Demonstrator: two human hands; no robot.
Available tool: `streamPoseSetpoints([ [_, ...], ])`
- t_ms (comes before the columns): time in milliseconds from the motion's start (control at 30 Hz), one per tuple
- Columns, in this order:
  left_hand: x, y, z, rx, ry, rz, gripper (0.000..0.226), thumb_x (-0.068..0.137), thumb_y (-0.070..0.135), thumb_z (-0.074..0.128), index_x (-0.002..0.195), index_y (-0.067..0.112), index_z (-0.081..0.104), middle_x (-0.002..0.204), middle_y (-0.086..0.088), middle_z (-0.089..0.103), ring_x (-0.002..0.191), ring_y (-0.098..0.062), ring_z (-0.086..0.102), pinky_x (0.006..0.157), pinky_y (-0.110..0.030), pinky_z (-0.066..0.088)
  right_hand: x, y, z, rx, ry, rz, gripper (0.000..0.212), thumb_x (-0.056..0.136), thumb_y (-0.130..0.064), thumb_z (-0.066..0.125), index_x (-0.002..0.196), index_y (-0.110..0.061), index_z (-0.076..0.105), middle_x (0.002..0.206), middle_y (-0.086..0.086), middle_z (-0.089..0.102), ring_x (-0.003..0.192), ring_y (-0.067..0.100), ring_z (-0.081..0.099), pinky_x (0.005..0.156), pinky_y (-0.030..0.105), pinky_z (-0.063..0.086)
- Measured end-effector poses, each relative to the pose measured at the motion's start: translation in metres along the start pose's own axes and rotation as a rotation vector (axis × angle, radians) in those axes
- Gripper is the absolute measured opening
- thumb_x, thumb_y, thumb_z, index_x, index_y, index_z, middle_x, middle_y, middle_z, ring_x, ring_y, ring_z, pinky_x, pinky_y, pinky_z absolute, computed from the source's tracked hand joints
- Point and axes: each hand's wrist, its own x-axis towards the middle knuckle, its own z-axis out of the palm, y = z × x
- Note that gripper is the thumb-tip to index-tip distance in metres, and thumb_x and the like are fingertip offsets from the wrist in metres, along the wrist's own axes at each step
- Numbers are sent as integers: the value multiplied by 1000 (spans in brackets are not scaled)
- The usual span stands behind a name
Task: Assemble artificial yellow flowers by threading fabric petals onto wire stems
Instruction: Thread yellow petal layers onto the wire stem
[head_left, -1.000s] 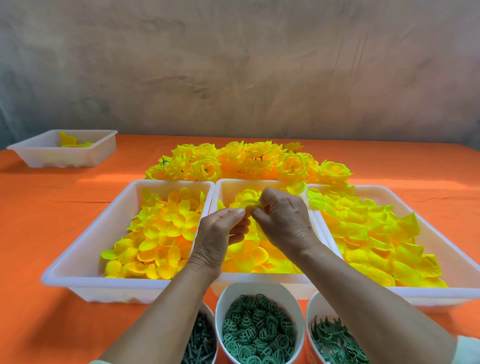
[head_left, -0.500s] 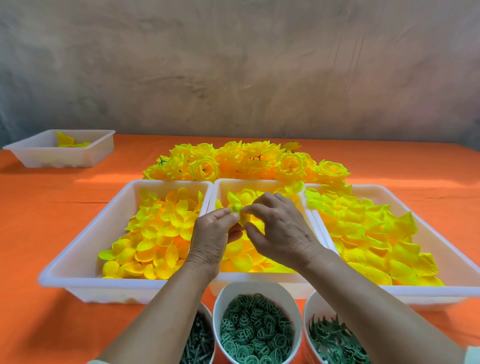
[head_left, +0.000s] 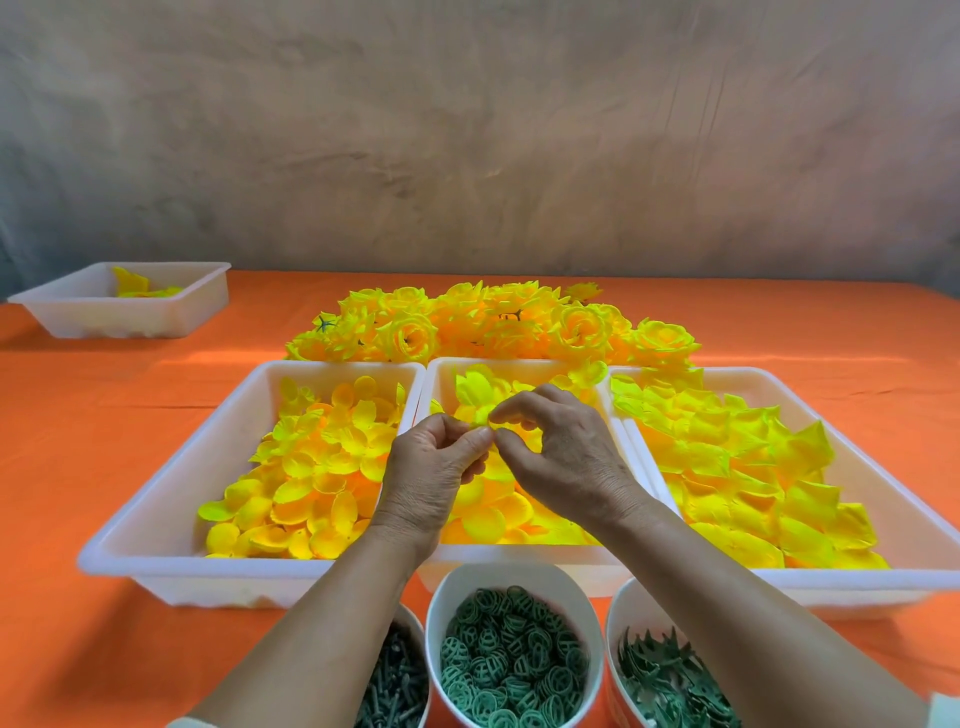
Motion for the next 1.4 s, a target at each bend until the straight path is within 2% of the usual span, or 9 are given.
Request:
streamPoseSetpoints([
  [500, 0, 5, 2, -136, 29, -66, 20, 95, 13, 62, 77, 16, 71, 69, -2, 71, 68, -12, 68, 60, -21, 56, -4, -3, 4, -168, 57, -137, 15, 86, -36, 68, 86, -21, 72, 85, -1, 67, 85, 23, 60, 73, 34, 45],
  [600, 1, 5, -1, -174, 32, -90, 32, 92, 5, 56, 72, 22, 74, 72, -4, 71, 71, -17, 67, 61, -26, 56, -1, -3, 4, 19, 104, 5, 12, 88, -33, 63, 87, -22, 67, 89, -4, 65, 88, 16, 59, 78, 35, 47],
  [667, 2, 6, -3, -212, 6, -96, 35, 91, 2, 47, 82, 21, 76, 81, -10, 73, 77, -24, 71, 59, -28, 56, 7, 1, 2, 159, 129, 196, 11, 91, -31, 58, 96, -22, 63, 97, -4, 65, 94, 16, 60, 83, 34, 46],
  [733, 3, 6, -5, -242, -28, -100, 36, 90, 2, 41, 95, 15, 73, 92, -16, 74, 82, -29, 74, 59, -30, 56, 16, 5, -3, 388, 38, 456, 22, 94, -41, 53, 107, -24, 57, 108, -2, 63, 104, 18, 59, 89, 37, 47],
  [800, 3, 5, -6, -253, -48, -111, 41, 90, 3, 37, 91, 18, 75, 94, -14, 74, 82, -27, 73, 59, -31, 56, 21, 11, -6, 701, -115, 660, 41, 95, -54, 47, 116, -20, 56, 117, 3, 62, 107, 20, 60, 86, 37, 49],
  [900, 3, 4, -5, -259, -55, -144, 41, 87, 5, 38, 84, 17, 76, 90, -13, 73, 77, -23, 69, 58, -33, 56, 20, 14, -10, 966, -264, 722, 53, 86, -62, 51, 110, -17, 66, 108, 2, 71, 100, 17, 66, 80, 32, 50],
  [1133, 6, 0, -5, -175, -68, -172, 30, 86, 5, 38, 96, -4, 65, 91, -15, 65, 82, -26, 62, 61, -36, 55, 22, 7, -9, 1061, -221, 736, 27, 82, -23, 72, 105, -9, 69, 98, 13, 64, 89, 24, 54, 73, 30, 42],
  [1300, 7, -1, -5, -95, -17, -126, 40, 91, 7, 39, 61, 22, 61, 86, -11, 52, 86, -27, 52, 58, -33, 52, 22, 7, -16, 1003, -281, 676, 14, 84, -9, 70, 96, -13, 73, 87, 4, 68, 81, 16, 60, 68, 25, 46],
  [1400, 7, 0, -4, -152, -3, -142, 46, 94, 13, 42, 58, 27, 65, 89, -12, 55, 84, -26, 58, 56, -31, 54, 22, 8, -20, 993, -265, 649, 18, 82, -5, 71, 97, -15, 73, 80, 3, 70, 69, 13, 64, 62, 24, 48],
])
